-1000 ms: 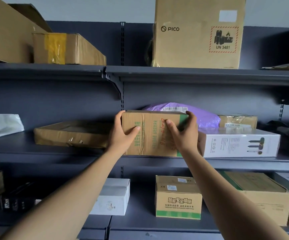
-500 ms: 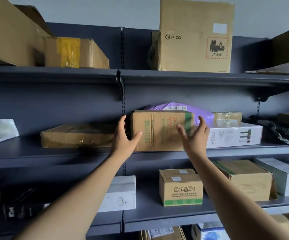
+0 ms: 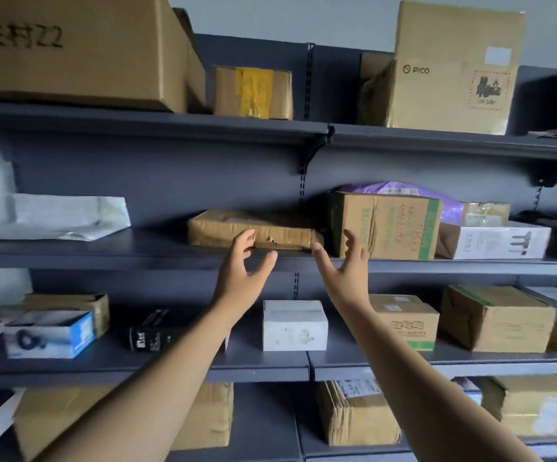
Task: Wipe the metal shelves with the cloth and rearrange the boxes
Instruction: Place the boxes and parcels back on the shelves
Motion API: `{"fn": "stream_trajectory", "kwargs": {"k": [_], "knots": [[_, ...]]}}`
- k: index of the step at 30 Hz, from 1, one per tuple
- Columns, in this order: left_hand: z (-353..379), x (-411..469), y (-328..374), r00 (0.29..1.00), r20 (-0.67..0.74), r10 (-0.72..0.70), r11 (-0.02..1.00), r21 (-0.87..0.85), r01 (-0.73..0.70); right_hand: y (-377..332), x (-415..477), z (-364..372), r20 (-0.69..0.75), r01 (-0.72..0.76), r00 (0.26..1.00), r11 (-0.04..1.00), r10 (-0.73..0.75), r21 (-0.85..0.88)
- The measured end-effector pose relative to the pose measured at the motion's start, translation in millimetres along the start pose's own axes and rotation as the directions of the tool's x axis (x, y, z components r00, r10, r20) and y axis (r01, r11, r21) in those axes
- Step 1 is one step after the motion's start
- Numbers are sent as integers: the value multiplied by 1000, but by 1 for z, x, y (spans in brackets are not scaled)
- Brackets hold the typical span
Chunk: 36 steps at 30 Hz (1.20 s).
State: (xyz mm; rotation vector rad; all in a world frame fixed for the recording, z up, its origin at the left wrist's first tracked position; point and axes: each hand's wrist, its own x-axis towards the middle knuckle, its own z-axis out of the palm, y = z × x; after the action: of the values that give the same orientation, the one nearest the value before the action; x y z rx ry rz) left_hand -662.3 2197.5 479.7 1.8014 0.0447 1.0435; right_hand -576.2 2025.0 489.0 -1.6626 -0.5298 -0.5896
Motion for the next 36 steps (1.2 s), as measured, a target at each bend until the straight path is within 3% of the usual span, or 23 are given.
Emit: {"fn": "stream_trajectory", "kwargs": {"k": [5, 13, 20, 26, 36], "knots": [[-58, -24, -15, 993, -76, -86, 995, 35, 89, -25, -47, 60, 157, 5, 988, 1000, -9, 26], [-114, -33, -67, 968, -174, -183, 977, 78, 199, -29, -80, 141, 278, -47, 961, 988, 5, 145], [-119, -62, -140, 940, -101, -325, 933, 129, 337, 30, -136, 200, 370, -210, 920, 959, 128, 189], [-136, -94, -197, 892, -71, -446, 862, 236, 450, 78, -174, 225, 401, -296, 886, 950, 234, 101], [-174, -167, -252, 836, 16, -549, 818, 218, 533, 108, -277, 230, 390, -468, 807, 883, 444, -37]]}}
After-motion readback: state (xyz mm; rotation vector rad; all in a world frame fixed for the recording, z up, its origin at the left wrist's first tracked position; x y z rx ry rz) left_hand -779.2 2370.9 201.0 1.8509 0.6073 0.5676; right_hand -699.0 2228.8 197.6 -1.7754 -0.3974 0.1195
